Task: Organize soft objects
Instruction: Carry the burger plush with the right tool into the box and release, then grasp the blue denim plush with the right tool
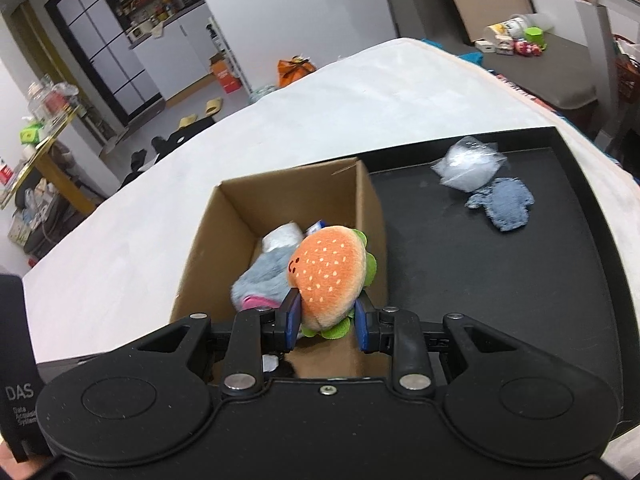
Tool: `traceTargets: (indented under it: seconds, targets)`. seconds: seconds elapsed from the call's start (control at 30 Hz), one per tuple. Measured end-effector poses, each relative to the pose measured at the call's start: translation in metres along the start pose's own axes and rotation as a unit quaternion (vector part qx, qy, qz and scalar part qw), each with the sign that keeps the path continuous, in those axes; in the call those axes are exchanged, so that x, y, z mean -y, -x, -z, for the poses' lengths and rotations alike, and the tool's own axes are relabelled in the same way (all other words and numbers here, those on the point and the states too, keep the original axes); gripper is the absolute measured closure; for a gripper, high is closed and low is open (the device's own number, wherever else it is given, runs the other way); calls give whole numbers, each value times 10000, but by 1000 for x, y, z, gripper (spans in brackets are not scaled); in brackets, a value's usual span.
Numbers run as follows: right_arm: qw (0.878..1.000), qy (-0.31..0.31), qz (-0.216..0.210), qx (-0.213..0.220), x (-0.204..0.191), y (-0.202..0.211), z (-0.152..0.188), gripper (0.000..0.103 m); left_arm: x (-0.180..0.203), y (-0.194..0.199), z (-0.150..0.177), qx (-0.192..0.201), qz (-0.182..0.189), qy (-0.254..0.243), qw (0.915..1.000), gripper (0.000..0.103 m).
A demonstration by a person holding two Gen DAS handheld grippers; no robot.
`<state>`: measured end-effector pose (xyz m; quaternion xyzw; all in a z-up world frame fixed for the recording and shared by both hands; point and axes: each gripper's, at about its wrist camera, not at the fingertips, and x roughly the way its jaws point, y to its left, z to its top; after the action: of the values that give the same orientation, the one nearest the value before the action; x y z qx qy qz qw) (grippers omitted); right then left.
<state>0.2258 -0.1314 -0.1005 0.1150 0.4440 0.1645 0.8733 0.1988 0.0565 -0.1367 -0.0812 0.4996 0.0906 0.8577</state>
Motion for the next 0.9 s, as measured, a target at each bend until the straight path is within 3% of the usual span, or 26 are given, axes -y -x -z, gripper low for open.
traceTargets:
  seconds: [0.1, 0.17, 0.23, 0.6, 0.9]
  targets:
    - [9999, 76, -68, -83, -10, -2, 2, 69, -3, -1, 0, 5, 67, 36, 10000, 80]
    - [9997, 109, -151, -129, -15, -3, 3, 59, -4, 0, 0, 35, 42, 62, 10000, 87]
    - [9997, 119, -146, -136, -17, -3, 5, 58, -7, 1, 0, 79, 1, 97, 9999, 93]
    - [9999, -56, 78, 68, 9, 8, -6, 58, -13, 3, 1, 117, 111, 107, 9998, 92]
    - [9987, 347, 368, 20, 31, 11, -23, 56, -7, 6, -4, 127, -33, 61, 9999, 92]
